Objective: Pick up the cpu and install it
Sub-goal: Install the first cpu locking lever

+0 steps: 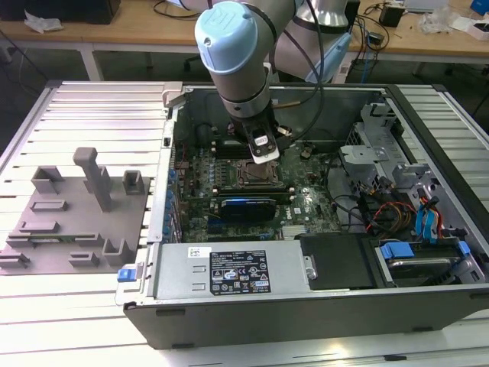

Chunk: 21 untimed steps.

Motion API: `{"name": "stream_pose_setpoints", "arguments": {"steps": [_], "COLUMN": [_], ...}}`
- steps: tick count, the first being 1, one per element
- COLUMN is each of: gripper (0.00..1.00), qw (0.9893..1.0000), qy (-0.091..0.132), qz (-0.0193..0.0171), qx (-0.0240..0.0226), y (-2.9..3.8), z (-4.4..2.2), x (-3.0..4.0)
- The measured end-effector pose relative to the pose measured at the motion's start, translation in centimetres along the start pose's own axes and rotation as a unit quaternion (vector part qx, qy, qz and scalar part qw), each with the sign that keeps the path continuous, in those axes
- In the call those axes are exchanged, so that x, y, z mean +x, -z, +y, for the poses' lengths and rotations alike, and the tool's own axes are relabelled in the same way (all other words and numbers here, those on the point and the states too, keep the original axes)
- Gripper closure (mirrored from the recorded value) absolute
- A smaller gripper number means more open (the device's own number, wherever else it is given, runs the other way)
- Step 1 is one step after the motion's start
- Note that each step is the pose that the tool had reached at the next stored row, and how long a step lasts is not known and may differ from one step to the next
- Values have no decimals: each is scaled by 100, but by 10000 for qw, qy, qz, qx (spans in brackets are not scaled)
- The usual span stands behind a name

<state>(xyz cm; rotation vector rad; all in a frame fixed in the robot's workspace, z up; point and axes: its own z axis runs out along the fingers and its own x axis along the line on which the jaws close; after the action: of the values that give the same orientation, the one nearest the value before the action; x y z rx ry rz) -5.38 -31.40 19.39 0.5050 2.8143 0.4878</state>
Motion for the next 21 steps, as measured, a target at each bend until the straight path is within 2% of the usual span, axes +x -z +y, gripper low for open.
{"name": "stream_pose_setpoints", "arguments": {"steps": [5,12,14,21], "gripper": [89,89,89,89], "qw": [10000,10000,10000,10000], "qy": [-4,-1,-1,7], "qz": [3,-2,-6,-29], "qx": [-14,-17,-19,-24], "y": [54,261,294,308], "z": [21,103,117,102], "x": [-10,-50,-56,-61]}}
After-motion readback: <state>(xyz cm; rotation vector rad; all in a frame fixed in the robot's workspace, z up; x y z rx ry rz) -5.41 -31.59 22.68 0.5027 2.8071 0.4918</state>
